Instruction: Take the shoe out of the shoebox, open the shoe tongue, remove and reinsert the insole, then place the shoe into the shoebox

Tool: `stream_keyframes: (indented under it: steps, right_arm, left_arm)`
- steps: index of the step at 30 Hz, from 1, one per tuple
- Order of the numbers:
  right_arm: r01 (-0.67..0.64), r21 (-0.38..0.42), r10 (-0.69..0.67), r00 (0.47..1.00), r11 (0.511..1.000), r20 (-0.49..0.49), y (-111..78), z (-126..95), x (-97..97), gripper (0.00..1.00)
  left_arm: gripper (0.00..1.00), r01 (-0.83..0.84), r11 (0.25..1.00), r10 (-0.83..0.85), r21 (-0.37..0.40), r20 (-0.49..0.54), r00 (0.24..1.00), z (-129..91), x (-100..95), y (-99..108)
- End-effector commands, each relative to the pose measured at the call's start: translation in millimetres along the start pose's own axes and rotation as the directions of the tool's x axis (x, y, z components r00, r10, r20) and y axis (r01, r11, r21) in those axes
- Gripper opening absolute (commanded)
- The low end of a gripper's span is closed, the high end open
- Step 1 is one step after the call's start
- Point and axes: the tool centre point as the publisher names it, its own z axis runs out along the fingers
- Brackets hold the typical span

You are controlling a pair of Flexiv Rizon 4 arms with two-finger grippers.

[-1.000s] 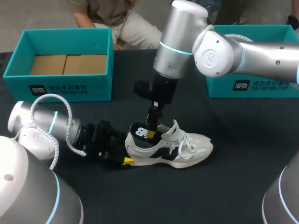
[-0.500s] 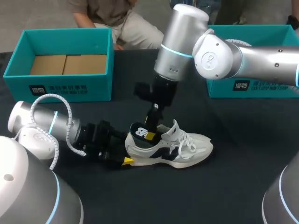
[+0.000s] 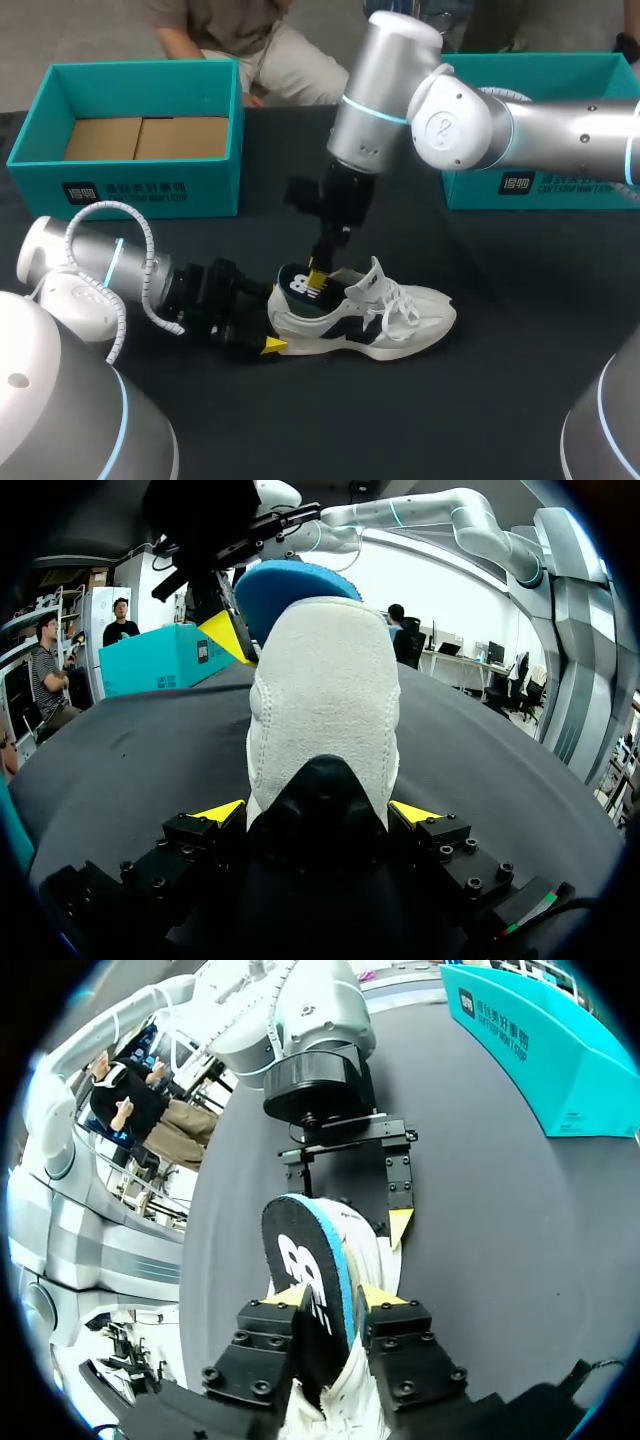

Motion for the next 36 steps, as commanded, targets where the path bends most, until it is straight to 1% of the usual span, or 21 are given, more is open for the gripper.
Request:
stream_keyframes:
  steps: [1, 14, 21, 24, 32, 36]
  right_arm:
    - [0.002, 0.002, -0.002, 1.000, 1.000, 0.002, 0.2, -2, 0.1, 0.00]
    - [0.011, -0.011, -0.011, 1.000, 1.000, 0.014, 2.3, -4, 0.9, 0.00]
    - [0.022, -0.007, -0.021, 0.998, 1.000, 0.065, 9.4, -25, 4.8, 0.00]
    - [0.034, -0.020, -0.032, 0.995, 0.999, 0.093, 14.7, -36, 7.2, 0.00]
    - [0.059, -0.070, -0.045, 0.980, 0.996, 0.192, 35.9, -66, 13.5, 0.00]
    - [0.062, -0.087, -0.039, 0.969, 0.994, 0.242, 49.2, -86, 13.3, 0.00]
  left_arm:
    - [0.00, 0.000, 1.000, 0.000, -0.003, 0.000, 1.000, 4, -1.2, 4]
    - [0.00, 0.000, 1.000, 0.000, -0.003, 0.000, 1.000, 4, -1.2, 4]
    - [0.00, 0.000, 1.000, 0.000, -0.003, 0.000, 1.000, 4, -1.2, 4]
    - [0.00, 0.000, 1.000, 0.000, -0.003, 0.000, 1.000, 4, -1.2, 4]
    - [0.00, 0.000, 1.000, 0.000, -0.003, 0.000, 1.000, 4, -1.2, 4]
    - [0.00, 0.000, 1.000, 0.000, -0.003, 0.000, 1.000, 4, -1.2, 4]
